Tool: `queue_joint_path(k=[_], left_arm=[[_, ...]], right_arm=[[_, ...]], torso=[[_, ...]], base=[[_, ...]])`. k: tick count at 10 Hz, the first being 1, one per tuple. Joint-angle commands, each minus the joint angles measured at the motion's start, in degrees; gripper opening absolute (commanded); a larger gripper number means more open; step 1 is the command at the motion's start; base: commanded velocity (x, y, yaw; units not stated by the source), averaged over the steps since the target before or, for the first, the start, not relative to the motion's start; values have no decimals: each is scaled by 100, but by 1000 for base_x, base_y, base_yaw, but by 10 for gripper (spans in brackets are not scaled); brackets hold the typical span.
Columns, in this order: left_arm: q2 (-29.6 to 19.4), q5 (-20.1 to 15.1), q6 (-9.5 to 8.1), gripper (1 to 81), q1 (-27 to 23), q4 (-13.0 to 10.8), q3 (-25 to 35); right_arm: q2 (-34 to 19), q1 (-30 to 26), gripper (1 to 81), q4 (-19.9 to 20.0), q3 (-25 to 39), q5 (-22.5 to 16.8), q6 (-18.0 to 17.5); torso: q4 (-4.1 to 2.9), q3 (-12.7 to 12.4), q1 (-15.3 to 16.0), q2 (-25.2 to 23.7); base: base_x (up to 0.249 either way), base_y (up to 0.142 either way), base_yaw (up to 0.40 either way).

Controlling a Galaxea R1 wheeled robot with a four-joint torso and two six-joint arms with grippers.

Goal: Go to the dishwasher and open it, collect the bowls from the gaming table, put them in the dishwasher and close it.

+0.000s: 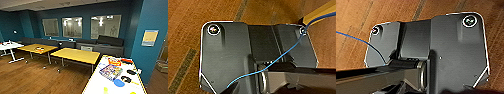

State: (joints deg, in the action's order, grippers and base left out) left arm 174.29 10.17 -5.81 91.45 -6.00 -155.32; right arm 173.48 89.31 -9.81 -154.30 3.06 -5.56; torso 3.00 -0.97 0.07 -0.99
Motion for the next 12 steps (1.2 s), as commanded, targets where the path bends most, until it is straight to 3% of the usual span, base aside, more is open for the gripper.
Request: queue_joint_path(k=[1,3,12], left_arm=[[28,-261,45,811,-255,-41,19],[1,-270,28,811,-264,-33,19],[-17,-287,28,811,-281,20,19]], right_arm=[[5,-304,811,-38,6,-253,29],[5,-312,811,-38,6,-253,29],[22,-312,811,-38,14,-262,37]], torso=[[0,0,0,0],[0,0,0,0],[0,0,-2,0]], base=[[0,0,0],[0,0,-107],[0,0,-387]])
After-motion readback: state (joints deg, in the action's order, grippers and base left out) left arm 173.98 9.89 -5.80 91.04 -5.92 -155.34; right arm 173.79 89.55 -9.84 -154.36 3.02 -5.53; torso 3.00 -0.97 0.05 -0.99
